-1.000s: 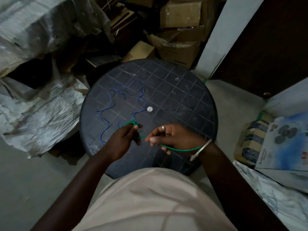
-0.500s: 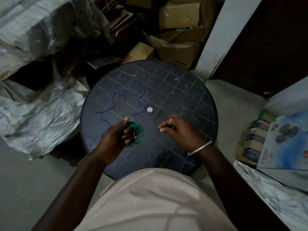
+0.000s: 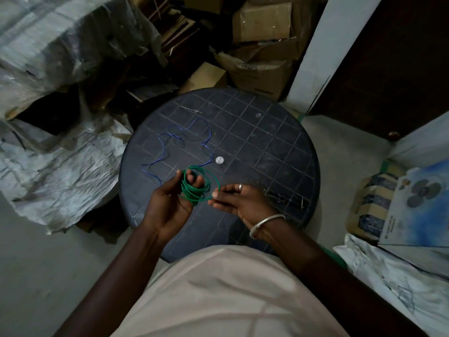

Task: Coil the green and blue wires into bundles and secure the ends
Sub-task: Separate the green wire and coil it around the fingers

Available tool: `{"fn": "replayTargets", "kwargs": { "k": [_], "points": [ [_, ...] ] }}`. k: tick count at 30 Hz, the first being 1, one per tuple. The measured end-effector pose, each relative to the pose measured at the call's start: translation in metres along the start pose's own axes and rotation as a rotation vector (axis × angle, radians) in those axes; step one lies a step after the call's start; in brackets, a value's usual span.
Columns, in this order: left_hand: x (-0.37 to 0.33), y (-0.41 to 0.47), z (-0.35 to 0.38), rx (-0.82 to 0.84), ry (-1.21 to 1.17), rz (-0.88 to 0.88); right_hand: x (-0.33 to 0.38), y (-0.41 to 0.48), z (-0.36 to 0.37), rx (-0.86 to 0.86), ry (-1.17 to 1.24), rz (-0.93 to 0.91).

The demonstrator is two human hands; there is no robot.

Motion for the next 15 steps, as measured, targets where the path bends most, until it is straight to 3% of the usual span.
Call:
{"fn": "replayTargets", "kwargs": {
  "k": [5, 11, 13, 15],
  "points": [
    [0.011, 0.007, 0.004, 0.074, -0.105, 0.040, -0.013, 0.002, 0.004, -0.066, 0.066, 0.031],
    [0.019, 0.021, -0.021, -0.155, -0.106, 0.119, -0.030, 0.012, -0.003, -0.106, 0.119, 0.057],
    [0.029, 0.057, -0.038, -0.257, -0.073, 0.071, -0.044, 0.042, -0.026, -0.080, 0.079, 0.142],
    [0.027, 0.055, -0.036, -0.248, -0.076, 0.056, -0.052, 0.039, -0.027, -0.002, 0.015, 0.169]
  ]
}}
Point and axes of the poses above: each hand's wrist, its own y-axis towards the middle knuckle, its own z-axis out of the palm, x = y × z, the point moved 9 cm from there along y, towards the middle knuckle, and after that the axes turned 7 degrees about x, right-handed, at the moved point
